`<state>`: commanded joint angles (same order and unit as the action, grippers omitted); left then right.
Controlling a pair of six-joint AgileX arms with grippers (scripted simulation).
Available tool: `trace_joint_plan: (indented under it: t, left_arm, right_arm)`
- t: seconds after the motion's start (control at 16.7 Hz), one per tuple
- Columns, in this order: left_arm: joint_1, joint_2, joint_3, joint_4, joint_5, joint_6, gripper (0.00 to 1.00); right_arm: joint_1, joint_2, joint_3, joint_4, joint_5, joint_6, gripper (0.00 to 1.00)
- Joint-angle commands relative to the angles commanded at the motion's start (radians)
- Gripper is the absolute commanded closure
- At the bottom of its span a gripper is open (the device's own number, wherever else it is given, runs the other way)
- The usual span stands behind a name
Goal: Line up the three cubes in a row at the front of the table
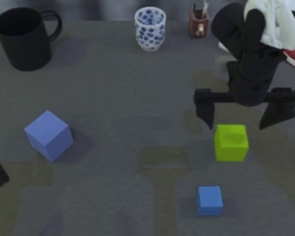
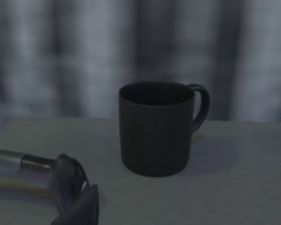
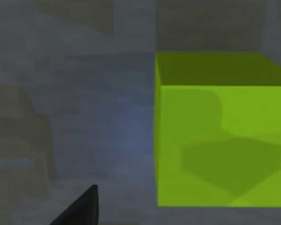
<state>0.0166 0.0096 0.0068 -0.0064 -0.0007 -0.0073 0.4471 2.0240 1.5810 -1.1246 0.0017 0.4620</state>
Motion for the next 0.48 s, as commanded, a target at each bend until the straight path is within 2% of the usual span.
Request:
trace_joint_plan:
  t: [0.48]
  left_arm:
    - [0.003,-0.010,-0.007,0.006,0.001,0.007,0.00]
  right_arm:
    - [-0.001,0.016,-0.003,0.012,0.000,0.001,0.00]
